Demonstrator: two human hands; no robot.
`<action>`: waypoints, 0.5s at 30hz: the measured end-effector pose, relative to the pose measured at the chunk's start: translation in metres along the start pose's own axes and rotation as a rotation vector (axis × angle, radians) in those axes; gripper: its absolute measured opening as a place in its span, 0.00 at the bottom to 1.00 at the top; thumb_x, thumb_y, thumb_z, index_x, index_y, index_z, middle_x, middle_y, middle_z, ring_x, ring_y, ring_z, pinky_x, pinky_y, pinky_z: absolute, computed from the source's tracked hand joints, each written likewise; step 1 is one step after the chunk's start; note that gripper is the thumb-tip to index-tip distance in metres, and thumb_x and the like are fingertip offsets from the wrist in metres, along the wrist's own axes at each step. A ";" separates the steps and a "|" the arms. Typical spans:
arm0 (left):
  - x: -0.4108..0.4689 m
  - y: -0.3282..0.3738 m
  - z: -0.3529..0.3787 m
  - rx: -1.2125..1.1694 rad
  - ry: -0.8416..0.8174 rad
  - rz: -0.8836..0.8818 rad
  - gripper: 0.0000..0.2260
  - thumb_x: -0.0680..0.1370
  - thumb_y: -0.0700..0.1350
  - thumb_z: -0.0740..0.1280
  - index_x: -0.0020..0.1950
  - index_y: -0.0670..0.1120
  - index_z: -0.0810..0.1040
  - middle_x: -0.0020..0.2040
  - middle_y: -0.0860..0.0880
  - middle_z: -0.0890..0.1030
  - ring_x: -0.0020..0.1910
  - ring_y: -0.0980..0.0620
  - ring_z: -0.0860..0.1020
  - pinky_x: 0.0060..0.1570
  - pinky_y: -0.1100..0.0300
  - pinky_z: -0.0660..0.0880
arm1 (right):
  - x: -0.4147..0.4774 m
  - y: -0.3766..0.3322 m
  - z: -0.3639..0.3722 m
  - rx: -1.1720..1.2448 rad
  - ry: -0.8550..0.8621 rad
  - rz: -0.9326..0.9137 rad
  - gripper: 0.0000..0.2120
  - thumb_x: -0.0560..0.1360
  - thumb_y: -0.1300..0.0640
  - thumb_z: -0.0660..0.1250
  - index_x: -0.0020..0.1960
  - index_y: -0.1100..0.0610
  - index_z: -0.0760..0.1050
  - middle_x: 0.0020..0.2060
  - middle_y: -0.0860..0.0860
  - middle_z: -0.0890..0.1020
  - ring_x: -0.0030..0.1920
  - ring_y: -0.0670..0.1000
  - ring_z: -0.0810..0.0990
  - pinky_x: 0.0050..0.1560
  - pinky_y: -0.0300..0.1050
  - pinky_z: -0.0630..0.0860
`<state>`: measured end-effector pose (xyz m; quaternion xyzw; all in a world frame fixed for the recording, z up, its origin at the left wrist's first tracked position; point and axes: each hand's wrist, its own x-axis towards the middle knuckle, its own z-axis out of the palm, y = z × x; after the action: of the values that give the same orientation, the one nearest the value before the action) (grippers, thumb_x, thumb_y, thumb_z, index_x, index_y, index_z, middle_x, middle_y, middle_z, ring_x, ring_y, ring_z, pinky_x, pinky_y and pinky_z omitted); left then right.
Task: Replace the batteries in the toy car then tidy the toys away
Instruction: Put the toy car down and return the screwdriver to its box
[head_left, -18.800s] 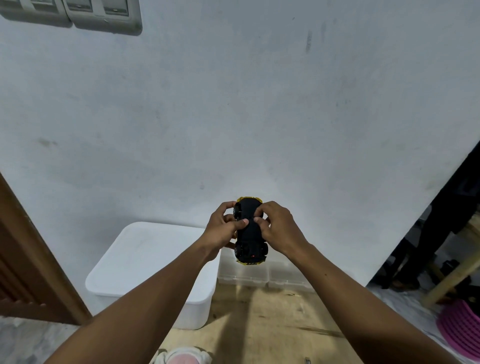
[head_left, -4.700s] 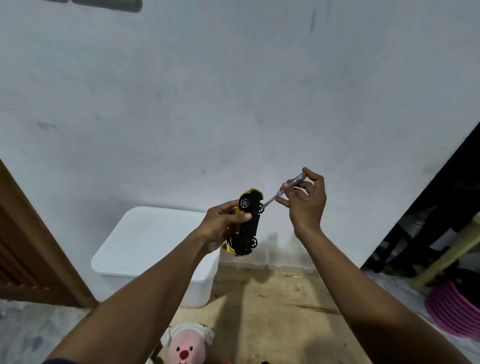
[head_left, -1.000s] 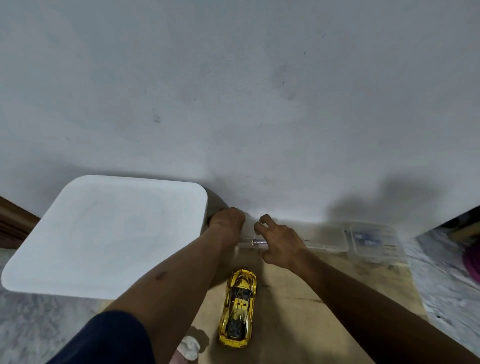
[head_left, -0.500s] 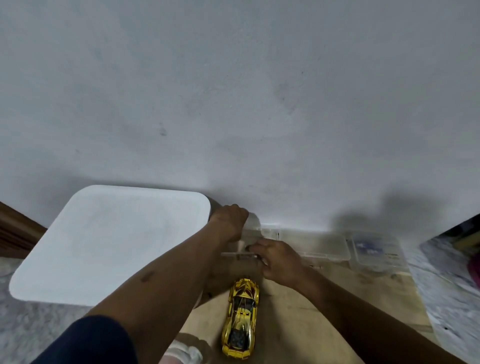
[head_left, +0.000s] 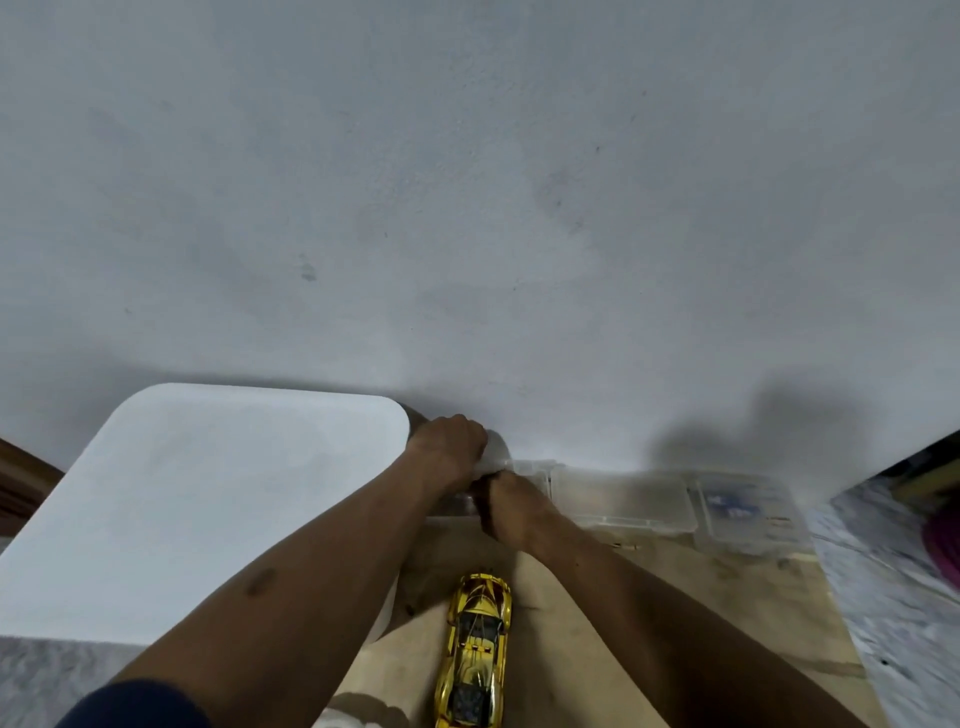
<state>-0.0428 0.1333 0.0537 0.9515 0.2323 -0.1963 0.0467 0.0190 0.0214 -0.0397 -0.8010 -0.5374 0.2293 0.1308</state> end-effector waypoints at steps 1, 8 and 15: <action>-0.001 0.000 0.000 -0.006 -0.004 0.000 0.18 0.76 0.45 0.73 0.65 0.46 0.75 0.60 0.46 0.80 0.57 0.46 0.80 0.58 0.55 0.78 | -0.005 0.001 -0.003 -0.021 0.018 -0.034 0.14 0.76 0.64 0.67 0.61 0.58 0.79 0.52 0.55 0.84 0.48 0.53 0.83 0.50 0.45 0.81; -0.016 0.008 0.009 0.032 -0.015 -0.019 0.17 0.79 0.41 0.69 0.68 0.46 0.73 0.62 0.44 0.78 0.58 0.44 0.80 0.59 0.54 0.78 | -0.055 0.013 -0.026 0.085 0.420 -0.291 0.13 0.75 0.58 0.63 0.55 0.55 0.83 0.48 0.50 0.84 0.47 0.48 0.81 0.45 0.41 0.79; -0.031 0.019 0.036 0.056 -0.019 -0.070 0.18 0.79 0.38 0.66 0.69 0.45 0.72 0.66 0.43 0.76 0.64 0.43 0.77 0.62 0.52 0.76 | -0.053 0.023 -0.039 -0.252 0.068 -0.023 0.23 0.75 0.54 0.67 0.70 0.51 0.72 0.66 0.49 0.74 0.67 0.52 0.70 0.67 0.49 0.66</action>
<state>-0.0719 0.0965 0.0330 0.9418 0.2594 -0.2134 0.0153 0.0404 -0.0346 -0.0051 -0.8122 -0.5662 0.1310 0.0497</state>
